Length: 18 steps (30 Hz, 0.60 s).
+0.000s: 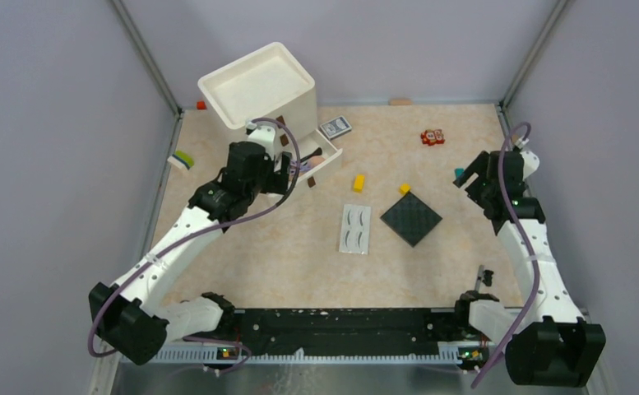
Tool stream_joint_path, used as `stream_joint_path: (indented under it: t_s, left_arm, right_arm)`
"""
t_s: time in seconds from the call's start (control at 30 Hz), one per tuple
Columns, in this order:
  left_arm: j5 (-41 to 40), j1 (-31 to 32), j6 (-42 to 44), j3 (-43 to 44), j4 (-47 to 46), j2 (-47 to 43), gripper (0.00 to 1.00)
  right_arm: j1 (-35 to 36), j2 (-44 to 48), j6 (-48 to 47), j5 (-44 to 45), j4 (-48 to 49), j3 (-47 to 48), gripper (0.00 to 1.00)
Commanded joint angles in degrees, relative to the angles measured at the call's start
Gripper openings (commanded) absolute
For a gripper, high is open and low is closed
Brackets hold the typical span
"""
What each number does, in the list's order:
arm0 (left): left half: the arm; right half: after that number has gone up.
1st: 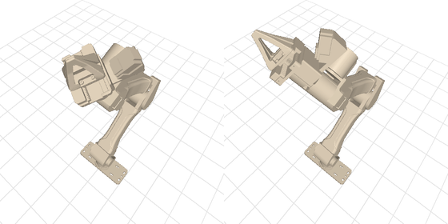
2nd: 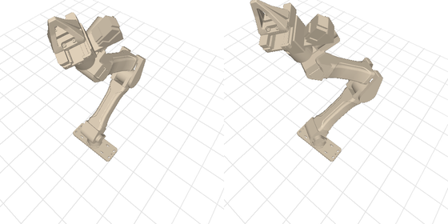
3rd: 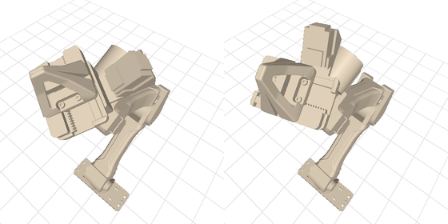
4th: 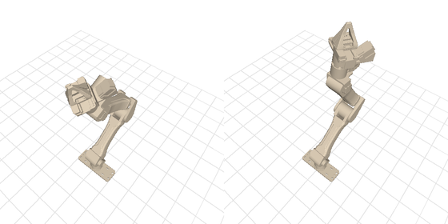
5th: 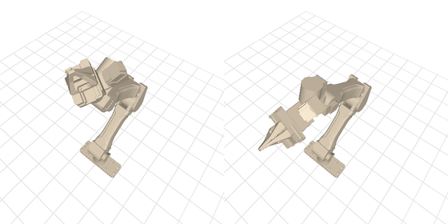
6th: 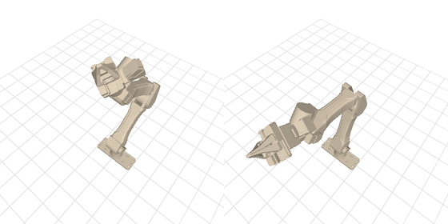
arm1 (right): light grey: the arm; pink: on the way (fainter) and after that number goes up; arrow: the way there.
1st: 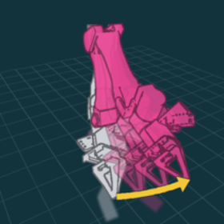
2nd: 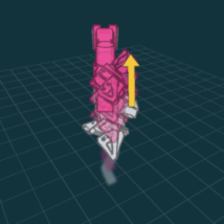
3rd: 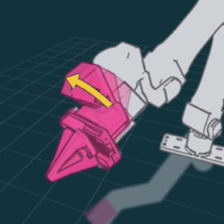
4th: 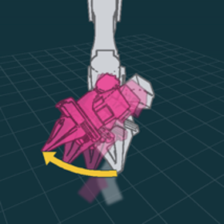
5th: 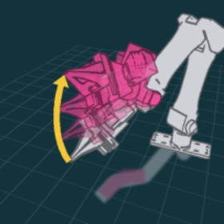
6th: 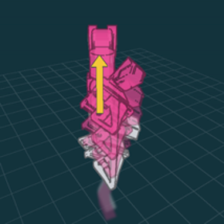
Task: Organize the makeup
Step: Pick up the makeup brush at the corner of the board.
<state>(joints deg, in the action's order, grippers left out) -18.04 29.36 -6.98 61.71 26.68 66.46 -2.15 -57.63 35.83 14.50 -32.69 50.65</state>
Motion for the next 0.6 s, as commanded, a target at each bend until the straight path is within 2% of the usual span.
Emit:
stream_joint_path:
  t_s: [0.0, 0.27, 0.57]
  left_arm:
    - [-0.61, 0.06, 2.15, 0.38, -1.69, -2.80, 0.99]
    - [-0.76, -0.03, 3.95, -1.11, -1.41, -3.77, 0.99]
    - [-1.19, -0.22, 3.99, -1.33, -1.54, -4.43, 0.99]
  right_arm:
    - [-0.31, 1.63, -4.17, -5.00, 2.98, 0.13, 0.81]
    - [1.66, -2.10, -2.60, -8.29, 3.29, 2.43, 0.77]
    - [13.13, -9.14, -3.06, -9.66, 6.27, 4.88, 0.74]
